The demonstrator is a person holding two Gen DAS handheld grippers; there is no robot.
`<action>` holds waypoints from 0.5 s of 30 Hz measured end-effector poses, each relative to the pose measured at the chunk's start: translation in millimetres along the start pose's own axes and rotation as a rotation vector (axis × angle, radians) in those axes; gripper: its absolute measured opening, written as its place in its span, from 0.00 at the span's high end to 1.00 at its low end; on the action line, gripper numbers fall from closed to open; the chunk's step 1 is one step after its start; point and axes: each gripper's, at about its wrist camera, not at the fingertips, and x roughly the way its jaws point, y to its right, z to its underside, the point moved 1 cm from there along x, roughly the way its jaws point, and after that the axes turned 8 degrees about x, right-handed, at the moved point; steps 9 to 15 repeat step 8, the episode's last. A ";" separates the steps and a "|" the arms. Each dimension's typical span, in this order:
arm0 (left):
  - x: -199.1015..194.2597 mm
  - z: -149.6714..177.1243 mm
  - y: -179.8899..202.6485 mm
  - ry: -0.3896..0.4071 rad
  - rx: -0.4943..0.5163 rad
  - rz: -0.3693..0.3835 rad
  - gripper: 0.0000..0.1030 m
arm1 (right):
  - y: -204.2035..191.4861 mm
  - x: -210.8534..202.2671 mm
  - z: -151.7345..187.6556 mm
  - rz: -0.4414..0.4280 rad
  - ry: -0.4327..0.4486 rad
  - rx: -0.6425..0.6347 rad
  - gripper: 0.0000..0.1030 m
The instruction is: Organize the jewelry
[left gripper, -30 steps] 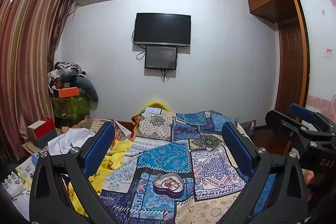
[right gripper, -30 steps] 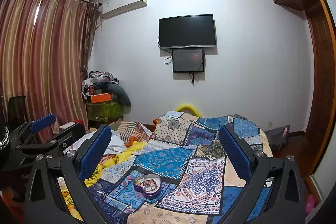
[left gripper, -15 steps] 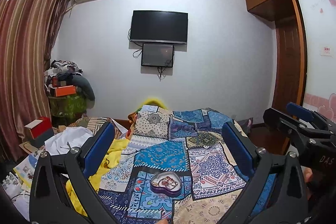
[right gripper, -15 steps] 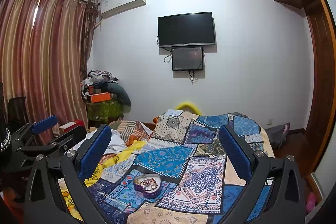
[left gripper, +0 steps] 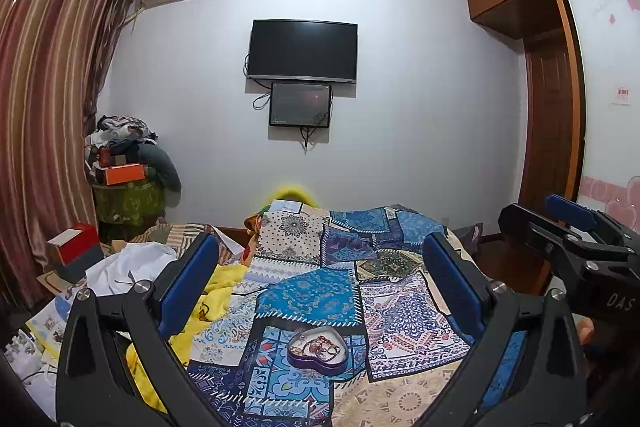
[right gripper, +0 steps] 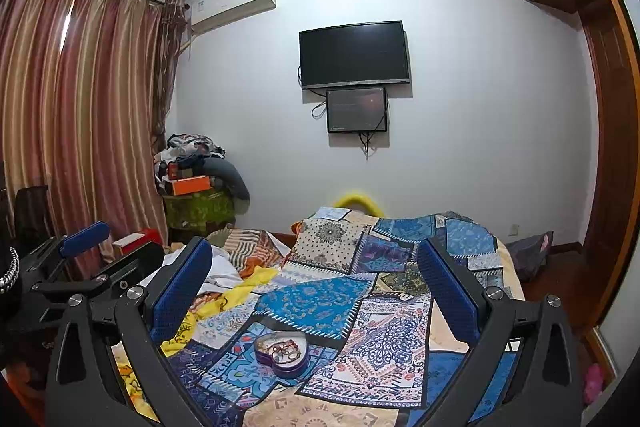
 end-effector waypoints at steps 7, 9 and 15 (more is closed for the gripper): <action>2.5 3.3 -1.1 -0.004 -0.006 -0.004 0.01 | 1.0 3.1 0.5 0.005 -0.009 0.004 0.01; 3.2 3.7 -2.2 -0.005 -0.007 -0.005 0.01 | 0.6 3.8 0.6 0.005 -0.010 0.005 0.01; 3.2 3.7 -2.2 -0.005 -0.007 -0.005 0.01 | 0.6 3.8 0.6 0.005 -0.010 0.005 0.01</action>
